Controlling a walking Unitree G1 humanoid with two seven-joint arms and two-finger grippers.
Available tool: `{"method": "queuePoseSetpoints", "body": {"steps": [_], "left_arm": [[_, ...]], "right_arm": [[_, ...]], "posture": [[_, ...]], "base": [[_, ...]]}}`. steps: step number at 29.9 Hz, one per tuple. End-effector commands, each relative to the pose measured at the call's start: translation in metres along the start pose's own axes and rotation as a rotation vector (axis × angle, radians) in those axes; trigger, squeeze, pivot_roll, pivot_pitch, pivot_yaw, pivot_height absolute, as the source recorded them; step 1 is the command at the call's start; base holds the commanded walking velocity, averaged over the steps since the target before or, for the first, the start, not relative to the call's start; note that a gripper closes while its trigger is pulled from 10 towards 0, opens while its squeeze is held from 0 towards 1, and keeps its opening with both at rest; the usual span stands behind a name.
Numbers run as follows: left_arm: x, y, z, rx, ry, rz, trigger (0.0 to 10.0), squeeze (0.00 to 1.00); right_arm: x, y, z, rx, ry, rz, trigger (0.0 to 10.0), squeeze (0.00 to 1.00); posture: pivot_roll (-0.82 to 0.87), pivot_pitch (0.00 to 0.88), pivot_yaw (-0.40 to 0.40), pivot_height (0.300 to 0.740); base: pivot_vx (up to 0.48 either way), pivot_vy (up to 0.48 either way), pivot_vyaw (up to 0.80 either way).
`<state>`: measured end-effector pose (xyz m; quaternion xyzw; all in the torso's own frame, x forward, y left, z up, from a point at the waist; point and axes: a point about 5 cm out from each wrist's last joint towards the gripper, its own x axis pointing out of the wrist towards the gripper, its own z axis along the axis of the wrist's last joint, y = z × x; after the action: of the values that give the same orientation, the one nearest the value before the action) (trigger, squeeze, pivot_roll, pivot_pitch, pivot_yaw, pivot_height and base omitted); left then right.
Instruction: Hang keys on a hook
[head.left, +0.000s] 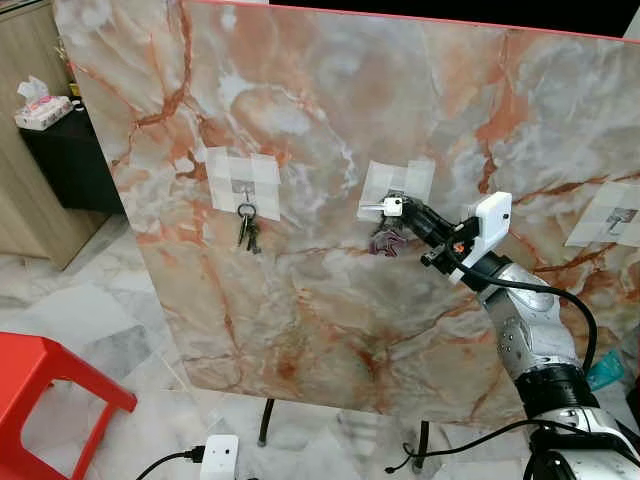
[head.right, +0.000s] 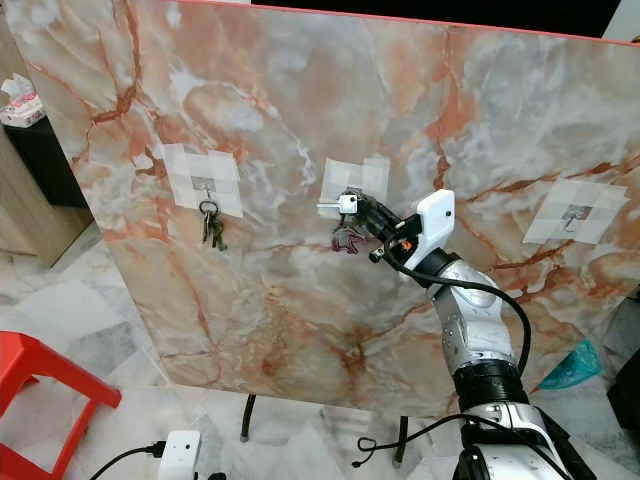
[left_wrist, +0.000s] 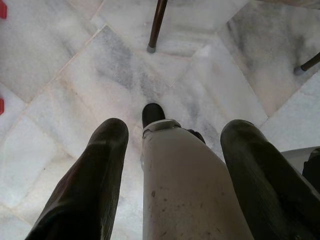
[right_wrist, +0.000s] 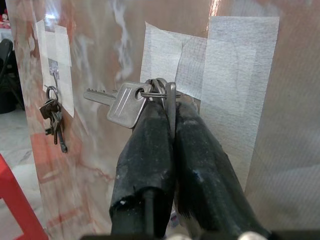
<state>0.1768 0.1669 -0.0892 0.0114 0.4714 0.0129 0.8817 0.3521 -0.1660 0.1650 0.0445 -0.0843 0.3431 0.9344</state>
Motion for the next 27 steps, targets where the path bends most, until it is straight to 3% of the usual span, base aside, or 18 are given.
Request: {"method": "queuePoseSetpoints", "body": {"steps": [1,13,27], "left_arm": [[-0.0015,-0.0029,-0.0107,0.014,0.037,-0.014,10.0,0.0],[-0.0016,-0.0031,-0.0108,0.016,0.037,-0.015,10.0,0.0],[-0.0015,-0.0036,-0.0103,0.01,0.035,-0.014,10.0,0.0]], "right_arm": [[0.0035,-0.004,0.011,-0.021,-0.039,-0.007,10.0,0.0],[0.0081,-0.0012,0.0135,-0.021,-0.054,0.013,10.0,0.0],[0.0063,-0.0095,0.0131,-0.071,-0.039,-0.071,10.0,0.0]], "posture": [[0.0,0.0,-0.073,0.74],[0.0,0.0,-0.075,0.74],[0.0,0.0,-0.08,0.74]], "base": [[0.0,0.0,0.0],[0.0,0.0,0.0],[0.0,0.0,0.0]]}}
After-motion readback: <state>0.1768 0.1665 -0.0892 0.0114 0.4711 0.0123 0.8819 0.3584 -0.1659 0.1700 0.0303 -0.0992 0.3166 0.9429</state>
